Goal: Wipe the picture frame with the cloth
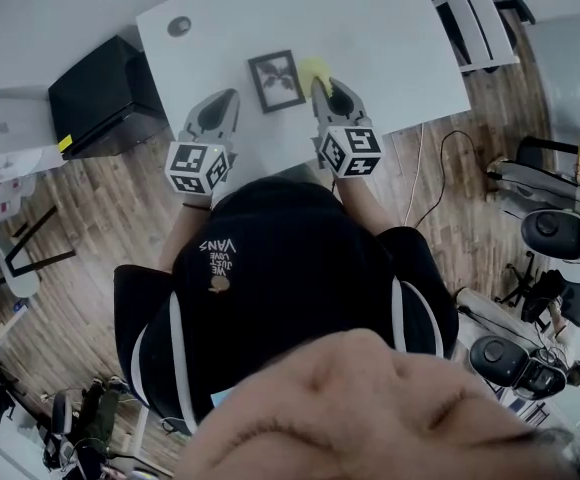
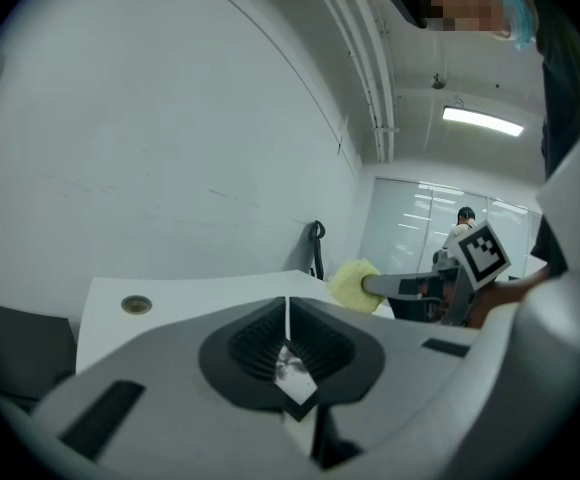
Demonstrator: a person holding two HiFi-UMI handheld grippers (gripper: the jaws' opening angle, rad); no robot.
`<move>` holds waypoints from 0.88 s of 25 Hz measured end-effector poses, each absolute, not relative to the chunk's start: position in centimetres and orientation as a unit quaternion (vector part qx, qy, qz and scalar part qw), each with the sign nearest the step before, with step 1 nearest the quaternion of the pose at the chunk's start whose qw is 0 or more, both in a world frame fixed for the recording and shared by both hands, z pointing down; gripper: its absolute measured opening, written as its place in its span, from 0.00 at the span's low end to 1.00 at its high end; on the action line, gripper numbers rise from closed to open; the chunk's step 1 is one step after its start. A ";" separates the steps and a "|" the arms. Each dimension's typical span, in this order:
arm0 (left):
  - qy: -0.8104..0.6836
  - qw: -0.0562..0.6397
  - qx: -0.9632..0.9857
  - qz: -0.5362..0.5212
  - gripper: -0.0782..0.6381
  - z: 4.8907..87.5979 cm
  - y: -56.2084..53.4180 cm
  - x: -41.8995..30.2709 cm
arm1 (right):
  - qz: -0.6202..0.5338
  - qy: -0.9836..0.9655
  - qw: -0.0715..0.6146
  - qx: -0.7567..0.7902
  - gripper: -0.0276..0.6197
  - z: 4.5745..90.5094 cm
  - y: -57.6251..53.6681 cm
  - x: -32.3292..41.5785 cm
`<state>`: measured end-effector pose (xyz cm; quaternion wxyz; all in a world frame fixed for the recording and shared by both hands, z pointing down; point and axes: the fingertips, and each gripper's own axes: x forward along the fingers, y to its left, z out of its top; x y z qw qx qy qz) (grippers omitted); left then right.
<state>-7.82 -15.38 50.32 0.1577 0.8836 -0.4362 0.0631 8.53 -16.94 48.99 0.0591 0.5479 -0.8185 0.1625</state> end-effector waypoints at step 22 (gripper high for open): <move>-0.433 0.158 0.885 0.068 0.14 50.5 -15.3 -8.5 | 0.165 -0.820 0.077 0.542 0.12 49.8 -15.5 7.5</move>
